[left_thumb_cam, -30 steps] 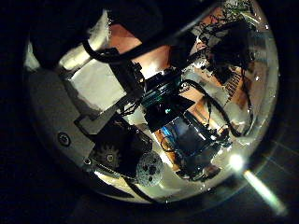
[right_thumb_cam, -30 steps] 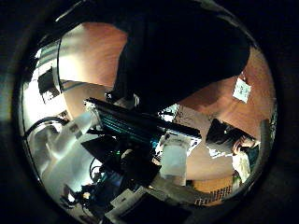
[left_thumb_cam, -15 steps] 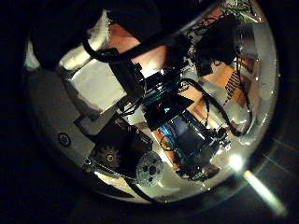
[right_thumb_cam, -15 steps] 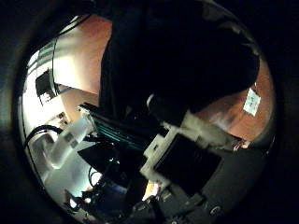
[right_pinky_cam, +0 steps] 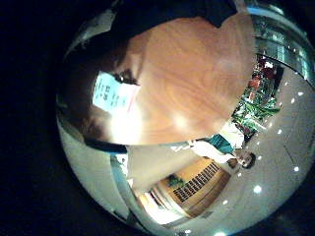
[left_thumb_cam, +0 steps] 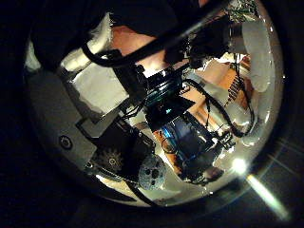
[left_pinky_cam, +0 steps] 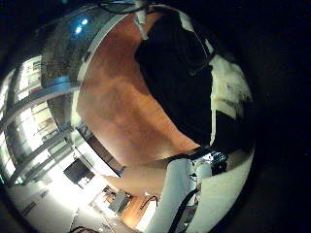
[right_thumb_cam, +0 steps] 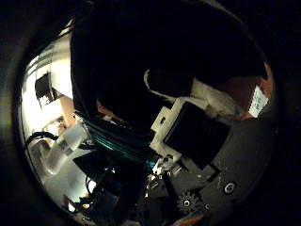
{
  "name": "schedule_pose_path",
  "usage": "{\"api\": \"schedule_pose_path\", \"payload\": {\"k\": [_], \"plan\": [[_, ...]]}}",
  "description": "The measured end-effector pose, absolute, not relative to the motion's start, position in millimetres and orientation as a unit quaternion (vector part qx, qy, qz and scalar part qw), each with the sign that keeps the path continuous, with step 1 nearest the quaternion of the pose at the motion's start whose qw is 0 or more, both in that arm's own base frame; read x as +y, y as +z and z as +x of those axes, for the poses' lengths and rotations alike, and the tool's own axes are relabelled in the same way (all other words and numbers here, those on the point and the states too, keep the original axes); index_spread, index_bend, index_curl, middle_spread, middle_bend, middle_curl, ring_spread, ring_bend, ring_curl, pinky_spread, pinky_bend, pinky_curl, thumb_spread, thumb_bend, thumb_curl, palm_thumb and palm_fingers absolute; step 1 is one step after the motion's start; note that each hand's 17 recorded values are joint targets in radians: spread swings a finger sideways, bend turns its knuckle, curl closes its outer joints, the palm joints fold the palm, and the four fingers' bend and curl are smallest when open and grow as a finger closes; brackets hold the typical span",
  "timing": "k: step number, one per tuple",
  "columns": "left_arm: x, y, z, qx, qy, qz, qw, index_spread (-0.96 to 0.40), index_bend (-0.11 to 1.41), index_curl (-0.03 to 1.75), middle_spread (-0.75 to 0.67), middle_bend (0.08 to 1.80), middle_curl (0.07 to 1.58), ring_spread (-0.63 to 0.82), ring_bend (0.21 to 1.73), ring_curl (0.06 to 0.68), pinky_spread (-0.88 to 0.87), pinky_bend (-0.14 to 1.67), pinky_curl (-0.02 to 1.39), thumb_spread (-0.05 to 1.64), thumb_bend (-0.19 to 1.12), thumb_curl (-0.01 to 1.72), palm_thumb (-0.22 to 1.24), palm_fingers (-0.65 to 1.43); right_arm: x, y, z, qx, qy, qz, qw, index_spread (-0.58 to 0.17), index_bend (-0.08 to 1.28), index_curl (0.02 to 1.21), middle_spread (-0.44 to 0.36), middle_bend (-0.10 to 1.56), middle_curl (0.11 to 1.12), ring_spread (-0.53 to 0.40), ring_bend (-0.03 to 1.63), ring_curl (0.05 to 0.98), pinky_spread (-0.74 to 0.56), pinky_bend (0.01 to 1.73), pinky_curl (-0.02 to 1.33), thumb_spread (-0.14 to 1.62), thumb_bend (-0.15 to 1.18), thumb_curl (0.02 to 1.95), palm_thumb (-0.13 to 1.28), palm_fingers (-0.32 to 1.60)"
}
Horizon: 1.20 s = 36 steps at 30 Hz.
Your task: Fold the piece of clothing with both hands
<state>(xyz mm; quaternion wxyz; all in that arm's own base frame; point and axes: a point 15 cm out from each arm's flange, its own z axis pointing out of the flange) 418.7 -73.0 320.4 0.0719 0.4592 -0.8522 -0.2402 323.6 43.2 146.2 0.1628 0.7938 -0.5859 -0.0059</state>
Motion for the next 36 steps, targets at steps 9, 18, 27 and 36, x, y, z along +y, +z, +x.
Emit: {"api": "schedule_pose_path", "payload": {"k": [9, 18, 27, 36], "plan": [[-70, 318, 399, -0.853, -0.243, 0.454, 0.09, -0.73, 0.5, 1.35, -0.57, 1.05, 1.04, -0.39, 1.48, 0.554, -0.66, 1.08, 1.08, 1.04, -0.01, 0.68, 0.74, 1.04, 8, 207, 328, -0.621, 0.023, 0.776, 0.11, -0.433, 0.96, 0.91, -0.264, 1.15, 0.99, -0.225, 1.39, 0.688, -0.19, 1.42, 0.61, 1.22, 0.0, 0.44, 0.91, 1.09], [-69, 321, 360, -0.856, -0.23, 0.447, 0.119, -0.73, 0.46, 1.37, -0.57, 1.03, 1.05, -0.39, 1.48, 0.556, -0.67, 1.05, 1.09, 1.07, -0.03, 0.63, 0.64, 1.03, 16, 287, 314, -0.629, 0.013, 0.775, 0.059, -0.389, 0.97, 0.98, -0.215, 1.21, 0.97, -0.214, 1.42, 0.71, -0.18, 1.4, 0.68, 1.25, -0.01, 0.46, 0.93, 1.08], [-44, 337, 354, -0.843, -0.203, 0.486, 0.112, -0.73, 0.45, 1.37, -0.56, 1.01, 1.05, -0.39, 1.46, 0.552, -0.68, 1.03, 1.09, 1.1, -0.02, 0.58, 0.61, 1.06, 22, 378, 371, -0.636, 0.053, 0.77, 0.009, -0.366, 0.98, 1.02, -0.188, 1.24, 0.94, -0.209, 1.42, 0.718, -0.18, 1.36, 0.74, 1.24, -0.01, 0.48, 0.95, 1.08], [-6, 282, 394, -0.807, -0.223, 0.528, 0.144, -0.72, 0.45, 1.37, -0.56, 0.99, 1.05, -0.39, 1.44, 0.551, -0.7, 1.0, 1.1, 1.11, -0.02, 0.54, 0.6, 1.06, 36, 321, 473, -0.635, 0.009, 0.77, 0.063, -0.348, 0.97, 1.05, -0.174, 1.26, 0.92, -0.208, 1.42, 0.722, -0.19, 1.33, 0.79, 1.23, -0.02, 0.49, 0.92, 1.08]]}}
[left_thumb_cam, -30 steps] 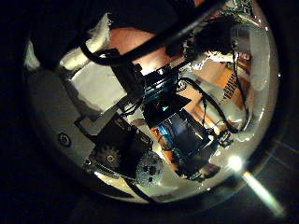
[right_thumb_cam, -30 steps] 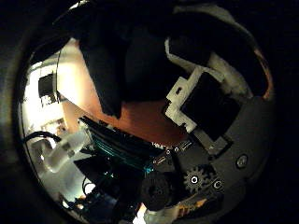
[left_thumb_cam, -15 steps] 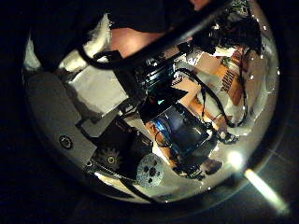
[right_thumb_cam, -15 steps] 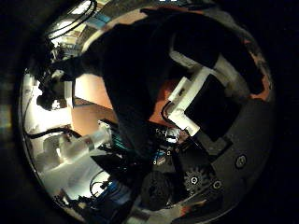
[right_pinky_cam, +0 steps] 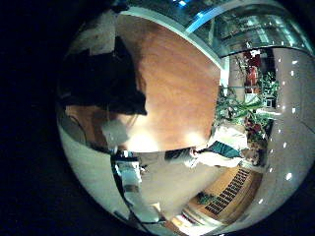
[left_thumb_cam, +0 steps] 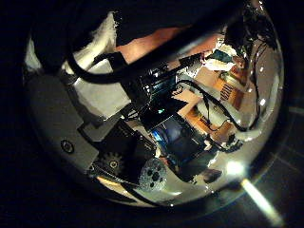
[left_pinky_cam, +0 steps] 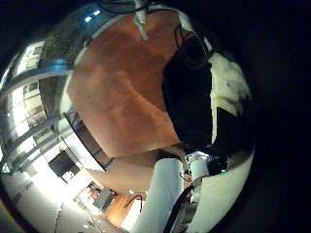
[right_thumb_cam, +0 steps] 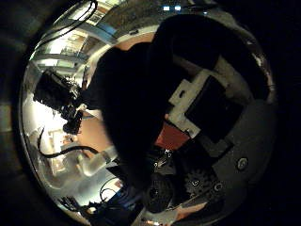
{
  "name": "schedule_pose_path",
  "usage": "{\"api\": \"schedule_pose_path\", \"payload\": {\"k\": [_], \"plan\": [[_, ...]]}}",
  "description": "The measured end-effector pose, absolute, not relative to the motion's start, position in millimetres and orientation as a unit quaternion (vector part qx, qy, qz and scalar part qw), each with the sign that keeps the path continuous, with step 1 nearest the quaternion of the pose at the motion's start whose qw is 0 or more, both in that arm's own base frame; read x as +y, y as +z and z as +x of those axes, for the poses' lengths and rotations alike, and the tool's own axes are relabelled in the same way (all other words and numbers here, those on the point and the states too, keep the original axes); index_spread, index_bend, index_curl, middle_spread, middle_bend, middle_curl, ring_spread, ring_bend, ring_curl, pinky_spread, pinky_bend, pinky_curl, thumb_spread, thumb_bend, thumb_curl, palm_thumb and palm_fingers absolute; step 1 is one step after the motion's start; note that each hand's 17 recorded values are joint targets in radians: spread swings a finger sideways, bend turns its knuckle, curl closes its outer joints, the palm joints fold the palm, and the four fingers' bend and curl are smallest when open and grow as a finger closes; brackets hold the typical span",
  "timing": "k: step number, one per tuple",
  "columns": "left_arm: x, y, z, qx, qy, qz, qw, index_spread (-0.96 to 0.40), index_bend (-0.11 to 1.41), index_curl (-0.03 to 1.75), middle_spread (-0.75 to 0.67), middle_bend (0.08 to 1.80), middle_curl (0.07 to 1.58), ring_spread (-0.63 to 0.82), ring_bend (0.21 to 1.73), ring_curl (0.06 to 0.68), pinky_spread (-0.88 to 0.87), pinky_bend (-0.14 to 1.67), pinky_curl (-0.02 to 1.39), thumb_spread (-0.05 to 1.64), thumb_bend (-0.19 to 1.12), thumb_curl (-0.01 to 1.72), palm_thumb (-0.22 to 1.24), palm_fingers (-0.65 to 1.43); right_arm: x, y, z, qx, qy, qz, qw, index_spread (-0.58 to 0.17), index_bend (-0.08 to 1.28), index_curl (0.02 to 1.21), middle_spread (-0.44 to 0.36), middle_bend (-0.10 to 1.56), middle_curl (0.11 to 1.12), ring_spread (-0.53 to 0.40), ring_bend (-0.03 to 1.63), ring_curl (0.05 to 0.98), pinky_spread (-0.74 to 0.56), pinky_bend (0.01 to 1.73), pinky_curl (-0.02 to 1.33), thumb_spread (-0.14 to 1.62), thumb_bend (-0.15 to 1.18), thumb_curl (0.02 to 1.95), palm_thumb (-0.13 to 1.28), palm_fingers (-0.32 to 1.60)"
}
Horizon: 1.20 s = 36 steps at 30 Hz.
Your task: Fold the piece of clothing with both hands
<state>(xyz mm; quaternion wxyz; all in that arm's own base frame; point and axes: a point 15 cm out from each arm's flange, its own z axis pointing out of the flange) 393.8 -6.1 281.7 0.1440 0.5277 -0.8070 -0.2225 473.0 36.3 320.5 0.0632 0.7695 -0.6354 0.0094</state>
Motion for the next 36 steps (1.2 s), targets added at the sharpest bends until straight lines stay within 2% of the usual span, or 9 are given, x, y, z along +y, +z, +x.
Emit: {"api": "schedule_pose_path", "payload": {"k": [7, 12, 14, 15, 16, 18, 24, 31, 36], "plan": [[5, 222, 421, -0.786, -0.237, 0.545, 0.171, -0.72, 0.42, 1.34, -0.56, 0.96, 1.03, -0.4, 1.38, 0.534, -0.7, 0.95, 1.07, 1.12, -0.03, 0.49, 0.52, 1.04, 46, 244, 525, -0.627, -0.033, 0.769, 0.12, -0.36, 0.82, 1.03, -0.174, 1.19, 0.88, -0.209, 1.41, 0.709, -0.21, 1.3, 0.8, 1.28, -0.03, 0.42, 0.78, 0.97], [16, 204, 449, -0.773, -0.223, 0.565, 0.182, -0.69, 0.3, 1.27, -0.55, 0.86, 0.99, -0.44, 1.23, 0.501, -0.71, 0.89, 1.0, 1.14, -0.04, 0.45, 0.42, 0.72, 26, 216, 539, -0.639, -0.042, 0.757, 0.126, -0.401, 0.3, 0.88, -0.198, 1.0, 0.8, -0.244, 1.41, 0.662, -0.35, 1.32, 0.75, 1.31, -0.02, 0.37, 0.7, 0.57], [29, 204, 458, -0.765, -0.214, 0.578, 0.184, -0.68, 0.28, 1.26, -0.54, 0.82, 0.97, -0.44, 1.2, 0.486, -0.71, 0.87, 0.99, 1.15, -0.03, 0.43, 0.41, 0.65, 13, 216, 543, -0.647, -0.04, 0.752, 0.121, -0.414, 0.18, 0.82, -0.21, 0.87, 0.76, -0.255, 1.38, 0.647, -0.38, 1.31, 0.73, 1.31, -0.02, 0.35, 0.67, 0.36], [32, 205, 461, -0.763, -0.208, 0.583, 0.186, -0.67, 0.26, 1.25, -0.54, 0.82, 0.97, -0.44, 1.19, 0.479, -0.71, 0.86, 0.99, 1.15, -0.03, 0.43, 0.4, 0.62, 3, 219, 544, -0.654, -0.039, 0.746, 0.118, -0.428, 0.16, 0.79, -0.219, 0.85, 0.75, -0.261, 1.37, 0.633, -0.39, 1.31, 0.72, 1.31, -0.02, 0.35, 0.66, 0.37], [34, 207, 463, -0.76, -0.202, 0.587, 0.19, -0.65, 0.24, 1.24, -0.52, 0.79, 0.97, -0.43, 1.16, 0.478, -0.7, 0.84, 0.99, 1.15, -0.03, 0.42, 0.4, 0.52, -7, 222, 544, -0.662, -0.038, 0.74, 0.115, -0.439, 0.2, 0.76, -0.211, 0.77, 0.72, -0.253, 1.29, 0.609, -0.34, 1.24, 0.71, 1.31, -0.02, 0.34, 0.65, 0.21], [41, 212, 465, -0.755, -0.192, 0.595, 0.195, -0.6, 0.16, 1.2, -0.48, 0.71, 0.96, -0.4, 1.15, 0.476, -0.68, 0.82, 0.98, 1.16, -0.02, 0.41, 0.4, 0.37, -32, 239, 544, -0.677, -0.033, 0.728, 0.101, -0.449, 0.22, 0.73, -0.19, 0.72, 0.69, -0.223, 1.2, 0.581, -0.23, 1.14, 0.69, 1.31, -0.03, 0.33, 0.61, 0.08], [48, 236, 474, -0.759, -0.164, 0.605, 0.176, -0.38, 0.17, 1.03, -0.21, 0.36, 0.83, -0.2, 1.08, 0.46, -0.52, 0.72, 0.97, 1.15, -0.03, 0.39, 0.37, -0.03, -84, 282, 536, -0.702, -0.015, 0.708, 0.075, -0.452, 0.2, 0.62, -0.156, 0.62, 0.6, -0.169, 1.07, 0.481, 0.03, 1.0, 0.59, 1.3, -0.02, 0.3, 0.55, 0.12], [44, 275, 473, -0.767, -0.142, 0.609, 0.147, -0.15, 0.15, 0.8, 0.14, 0.17, 0.62, 0.08, 0.89, 0.367, -0.12, 0.45, 0.86, 1.14, -0.03, 0.37, 0.34, -0.09, -105, 293, 508, -0.697, -0.042, 0.71, 0.092, -0.405, 0.19, 0.55, -0.13, 0.58, 0.56, -0.139, 1.0, 0.444, 0.19, 0.9, 0.53, 1.26, -0.03, 0.28, 0.47, 0.13], [34, 288, 466, -0.771, -0.138, 0.604, 0.148, -0.06, 0.15, 0.67, 0.24, 0.16, 0.53, 0.19, 0.81, 0.329, 0.13, 0.38, 0.76, 1.13, -0.02, 0.36, 0.32, -0.05, -112, 268, 489, -0.694, -0.082, 0.706, 0.118, -0.371, 0.18, 0.5, -0.103, 0.54, 0.52, -0.104, 0.94, 0.412, 0.28, 0.83, 0.48, 1.22, -0.03, 0.27, 0.41, 0.12]]}}
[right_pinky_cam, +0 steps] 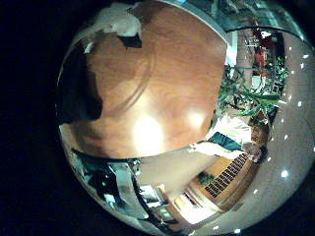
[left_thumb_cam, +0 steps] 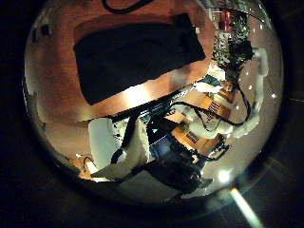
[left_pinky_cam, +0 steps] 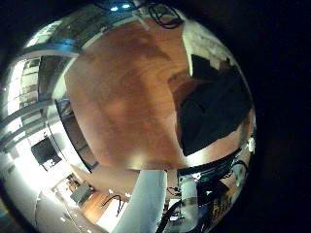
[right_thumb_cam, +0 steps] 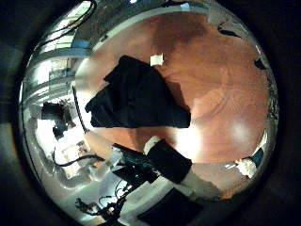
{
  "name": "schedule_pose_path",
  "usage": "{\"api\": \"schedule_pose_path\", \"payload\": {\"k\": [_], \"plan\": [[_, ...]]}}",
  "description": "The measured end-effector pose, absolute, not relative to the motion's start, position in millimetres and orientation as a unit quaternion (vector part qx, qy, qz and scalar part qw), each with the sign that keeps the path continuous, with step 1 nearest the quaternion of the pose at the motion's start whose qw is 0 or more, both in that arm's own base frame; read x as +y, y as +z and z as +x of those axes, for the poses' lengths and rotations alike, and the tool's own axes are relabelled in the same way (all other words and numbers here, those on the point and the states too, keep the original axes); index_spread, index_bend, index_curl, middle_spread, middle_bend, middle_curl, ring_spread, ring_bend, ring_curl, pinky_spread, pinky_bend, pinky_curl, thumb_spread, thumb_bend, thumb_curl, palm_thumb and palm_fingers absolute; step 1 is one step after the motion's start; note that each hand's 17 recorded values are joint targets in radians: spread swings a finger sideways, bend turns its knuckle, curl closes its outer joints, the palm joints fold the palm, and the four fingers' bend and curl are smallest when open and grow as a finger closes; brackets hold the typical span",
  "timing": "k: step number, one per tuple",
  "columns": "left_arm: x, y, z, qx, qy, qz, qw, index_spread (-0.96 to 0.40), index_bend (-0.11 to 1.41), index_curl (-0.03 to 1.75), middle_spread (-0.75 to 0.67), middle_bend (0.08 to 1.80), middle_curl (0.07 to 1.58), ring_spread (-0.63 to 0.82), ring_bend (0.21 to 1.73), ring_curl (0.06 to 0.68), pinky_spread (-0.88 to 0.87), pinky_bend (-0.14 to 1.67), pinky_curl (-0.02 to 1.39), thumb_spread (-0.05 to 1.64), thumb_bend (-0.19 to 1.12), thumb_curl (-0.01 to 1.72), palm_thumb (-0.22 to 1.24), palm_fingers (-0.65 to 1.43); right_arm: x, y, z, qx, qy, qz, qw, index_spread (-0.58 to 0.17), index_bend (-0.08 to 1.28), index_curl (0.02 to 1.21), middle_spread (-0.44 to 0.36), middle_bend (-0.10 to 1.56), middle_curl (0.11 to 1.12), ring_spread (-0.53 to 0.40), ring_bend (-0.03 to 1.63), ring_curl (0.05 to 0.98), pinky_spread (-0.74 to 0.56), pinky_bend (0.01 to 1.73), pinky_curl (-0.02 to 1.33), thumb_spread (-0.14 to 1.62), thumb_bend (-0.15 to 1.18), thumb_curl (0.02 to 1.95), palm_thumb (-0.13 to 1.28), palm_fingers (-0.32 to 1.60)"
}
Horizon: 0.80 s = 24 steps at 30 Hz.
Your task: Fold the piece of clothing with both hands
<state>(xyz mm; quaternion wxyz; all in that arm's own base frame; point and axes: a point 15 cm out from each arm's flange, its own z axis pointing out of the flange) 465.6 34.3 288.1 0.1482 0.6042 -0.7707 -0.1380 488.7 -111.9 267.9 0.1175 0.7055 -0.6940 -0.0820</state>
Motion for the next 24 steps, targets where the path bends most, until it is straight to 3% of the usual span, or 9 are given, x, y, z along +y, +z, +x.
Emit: {"api": "schedule_pose_path", "payload": {"k": [4, 13, 18, 21, 23, 24], "plan": [[23, 285, 453, -0.774, -0.14, 0.596, 0.16, -0.03, 0.16, 0.59, 0.28, 0.16, 0.47, 0.25, 0.77, 0.309, 0.26, 0.36, 0.7, 1.14, -0.02, 0.35, 0.31, -0.03, -106, 233, 468, -0.685, -0.118, 0.705, 0.142, -0.35, 0.19, 0.47, -0.085, 0.51, 0.49, -0.078, 0.89, 0.389, 0.33, 0.79, 0.44, 1.17, -0.02, 0.28, 0.4, 0.11], [-2, 281, 439, -0.788, -0.135, 0.579, 0.162, -0.01, 0.17, 0.49, 0.29, 0.17, 0.38, 0.29, 0.73, 0.281, 0.38, 0.36, 0.59, 1.14, -0.02, 0.34, 0.31, 0.0, -78, 167, 462, -0.655, -0.164, 0.714, 0.183, -0.321, 0.17, 0.42, -0.051, 0.44, 0.44, -0.002, 0.82, 0.341, 0.38, 0.75, 0.39, 1.08, -0.02, 0.29, 0.41, 0.14], [-10, 270, 427, -0.789, -0.138, 0.574, 0.17, -0.01, 0.18, 0.45, 0.29, 0.17, 0.35, 0.3, 0.71, 0.272, 0.4, 0.37, 0.55, 1.14, -0.02, 0.34, 0.32, 0.02, -60, 150, 461, -0.636, -0.171, 0.724, 0.204, -0.303, 0.18, 0.4, -0.063, 0.46, 0.44, -0.048, 0.87, 0.337, 0.31, 0.71, 0.36, 1.05, -0.01, 0.3, 0.45, 0.29], [-17, 264, 424, -0.792, -0.136, 0.57, 0.17, -0.01, 0.18, 0.44, 0.29, 0.17, 0.34, 0.3, 0.71, 0.267, 0.4, 0.37, 0.53, 1.14, -0.02, 0.34, 0.32, 0.02, -55, 144, 460, -0.628, -0.174, 0.729, 0.209, -0.351, 0.22, 0.41, -0.153, 0.61, 0.49, -0.186, 1.0, 0.349, 0.04, 0.82, 0.35, 1.05, 0.01, 0.34, 0.57, 0.86], [-20, 259, 417, -0.792, -0.141, 0.568, 0.174, -0.01, 0.18, 0.43, 0.29, 0.17, 0.34, 0.3, 0.7, 0.265, 0.4, 0.37, 0.52, 1.14, -0.02, 0.33, 0.31, 0.03, -53, 141, 459, -0.625, -0.176, 0.731, 0.21, -0.391, 0.31, 0.45, -0.185, 0.73, 0.54, -0.214, 1.07, 0.378, -0.14, 0.91, 0.37, 1.06, 0.02, 0.36, 0.63, 1.24], [-22, 256, 414, -0.792, -0.143, 0.567, 0.176, -0.01, 0.18, 0.43, 0.28, 0.17, 0.33, 0.3, 0.7, 0.264, 0.4, 0.37, 0.51, 1.14, -0.02, 0.33, 0.31, 0.03, -54, 141, 459, -0.625, -0.177, 0.73, 0.211, -0.403, 0.38, 0.5, -0.193, 0.77, 0.57, -0.219, 1.09, 0.407, -0.19, 0.95, 0.4, 1.06, 0.02, 0.37, 0.66, 1.25]]}}
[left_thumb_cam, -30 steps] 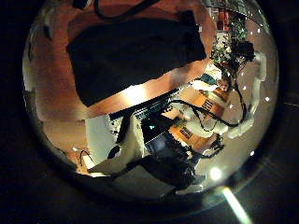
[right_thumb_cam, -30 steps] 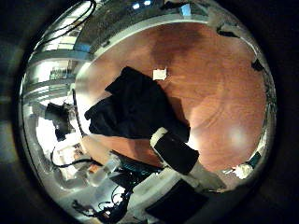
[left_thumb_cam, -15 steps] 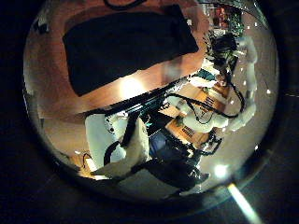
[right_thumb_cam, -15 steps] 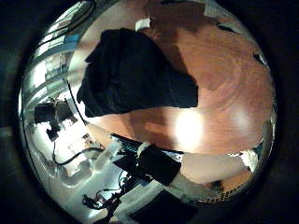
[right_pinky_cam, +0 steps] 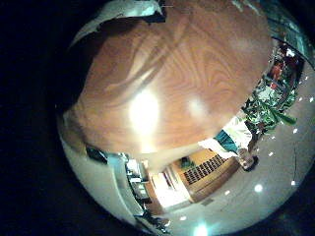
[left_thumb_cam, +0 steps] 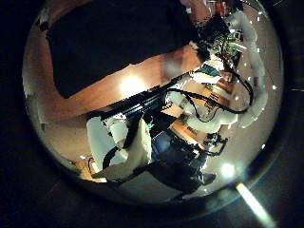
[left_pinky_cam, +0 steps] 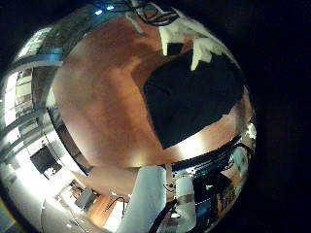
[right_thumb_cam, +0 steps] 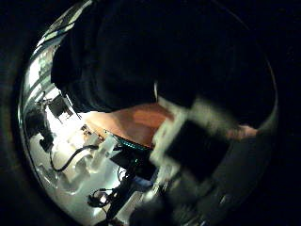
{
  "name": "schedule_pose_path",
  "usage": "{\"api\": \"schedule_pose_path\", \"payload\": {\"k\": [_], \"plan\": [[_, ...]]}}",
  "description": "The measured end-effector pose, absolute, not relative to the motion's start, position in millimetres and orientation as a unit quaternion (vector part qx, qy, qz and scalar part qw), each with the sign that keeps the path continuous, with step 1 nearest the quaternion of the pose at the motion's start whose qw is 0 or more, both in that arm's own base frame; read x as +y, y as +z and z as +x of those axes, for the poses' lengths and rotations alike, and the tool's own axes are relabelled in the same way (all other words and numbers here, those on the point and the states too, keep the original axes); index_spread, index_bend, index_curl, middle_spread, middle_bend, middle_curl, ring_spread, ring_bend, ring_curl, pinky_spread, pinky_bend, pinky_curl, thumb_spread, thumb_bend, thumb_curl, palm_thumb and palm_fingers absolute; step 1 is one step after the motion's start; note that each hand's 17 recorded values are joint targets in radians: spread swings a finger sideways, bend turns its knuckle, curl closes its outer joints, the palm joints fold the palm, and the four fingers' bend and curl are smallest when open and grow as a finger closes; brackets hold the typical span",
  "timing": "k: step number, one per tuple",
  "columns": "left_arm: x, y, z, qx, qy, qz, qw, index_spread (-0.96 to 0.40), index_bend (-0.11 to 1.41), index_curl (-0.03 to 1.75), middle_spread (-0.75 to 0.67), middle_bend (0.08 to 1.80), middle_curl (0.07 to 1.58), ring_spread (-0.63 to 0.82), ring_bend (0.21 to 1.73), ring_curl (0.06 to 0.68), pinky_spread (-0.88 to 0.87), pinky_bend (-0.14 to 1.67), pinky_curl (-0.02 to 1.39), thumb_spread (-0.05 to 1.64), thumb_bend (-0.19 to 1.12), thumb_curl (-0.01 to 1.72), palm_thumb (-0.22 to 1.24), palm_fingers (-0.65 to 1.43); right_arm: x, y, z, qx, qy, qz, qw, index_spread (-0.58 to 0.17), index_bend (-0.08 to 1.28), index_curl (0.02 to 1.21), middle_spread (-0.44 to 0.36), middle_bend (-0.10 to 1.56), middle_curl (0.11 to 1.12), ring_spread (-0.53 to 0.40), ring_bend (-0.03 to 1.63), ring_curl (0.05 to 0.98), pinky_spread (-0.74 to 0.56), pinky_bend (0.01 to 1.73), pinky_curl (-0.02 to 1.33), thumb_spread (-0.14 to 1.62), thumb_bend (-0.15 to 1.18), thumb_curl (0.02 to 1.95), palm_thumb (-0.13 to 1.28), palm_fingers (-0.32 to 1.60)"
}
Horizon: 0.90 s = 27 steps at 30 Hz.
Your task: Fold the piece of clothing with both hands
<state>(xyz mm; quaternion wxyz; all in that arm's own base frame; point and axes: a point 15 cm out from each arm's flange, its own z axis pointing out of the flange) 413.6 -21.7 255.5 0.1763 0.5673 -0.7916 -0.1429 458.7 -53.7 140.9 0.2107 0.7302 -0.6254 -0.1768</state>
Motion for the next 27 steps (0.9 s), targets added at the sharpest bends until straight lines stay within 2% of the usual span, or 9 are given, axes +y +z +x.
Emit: {"api": "schedule_pose_path", "payload": {"k": [1, 4, 7, 10, 21, 27], "plan": [[-23, 253, 411, -0.792, -0.144, 0.567, 0.177, -0.01, 0.18, 0.42, 0.29, 0.17, 0.33, 0.31, 0.7, 0.263, 0.4, 0.37, 0.51, 1.14, -0.02, 0.33, 0.31, 0.03, -55, 141, 459, -0.627, -0.177, 0.729, 0.21, -0.409, 0.47, 0.55, -0.196, 0.83, 0.6, -0.217, 1.12, 0.435, -0.2, 1.0, 0.44, 1.07, 0.04, 0.39, 0.72, 1.32], [-31, 239, 404, -0.796, -0.145, 0.561, 0.175, 0.0, 0.18, 0.41, 0.29, 0.17, 0.32, 0.32, 0.7, 0.26, 0.4, 0.37, 0.49, 1.15, -0.02, 0.33, 0.31, 0.03, -63, 142, 458, -0.633, -0.177, 0.724, 0.208, -0.416, 0.69, 0.67, -0.203, 0.98, 0.68, -0.217, 1.22, 0.495, -0.2, 1.15, 0.52, 1.12, 0.08, 0.42, 0.83, 1.29], [-37, 227, 399, -0.799, -0.139, 0.559, 0.173, 0.0, 0.18, 0.41, 0.3, 0.17, 0.31, 0.33, 0.69, 0.258, 0.41, 0.38, 0.48, 1.15, -0.02, 0.33, 0.32, 0.03, -84, 145, 458, -0.651, -0.175, 0.712, 0.197, -0.403, 0.83, 0.76, -0.202, 1.09, 0.74, -0.221, 1.3, 0.543, -0.2, 1.24, 0.58, 1.17, 0.11, 0.45, 0.89, 1.2], [-44, 221, 396, -0.801, -0.126, 0.559, 0.17, 0.0, 0.18, 0.4, 0.3, 0.17, 0.3, 0.33, 0.69, 0.256, 0.41, 0.38, 0.46, 1.15, -0.02, 0.33, 0.32, 0.03, -103, 150, 451, -0.663, -0.178, 0.702, 0.192, -0.386, 0.92, 0.82, -0.198, 1.17, 0.79, -0.221, 1.36, 0.582, -0.19, 1.3, 0.63, 1.2, 0.12, 0.48, 0.95, 1.14], [-61, 203, 369, -0.807, -0.135, 0.544, 0.185, 0.0, 0.18, 0.38, 0.29, 0.17, 0.29, 0.34, 0.68, 0.25, 0.41, 0.39, 0.43, 1.17, -0.02, 0.32, 0.33, 0.04, -201, 178, 427, -0.704, -0.165, 0.668, 0.177, -0.333, 1.03, 0.92, -0.183, 1.27, 0.86, -0.211, 1.43, 0.662, -0.16, 1.35, 0.78, 1.22, 0.1, 0.57, 1.01, 1.04], [-79, 175, 372, -0.813, -0.116, 0.544, 0.173, 0.0, 0.18, 0.38, 0.28, 0.18, 0.29, 0.33, 0.67, 0.248, 0.4, 0.39, 0.41, 1.18, -0.02, 0.32, 0.35, 0.06, -218, 212, 423, -0.71, -0.144, 0.672, 0.156, -0.317, 1.05, 0.94, -0.176, 1.28, 0.87, -0.209, 1.43, 0.683, -0.15, 1.32, 0.85, 1.22, 0.07, 0.6, 1.01, 1.03]]}}
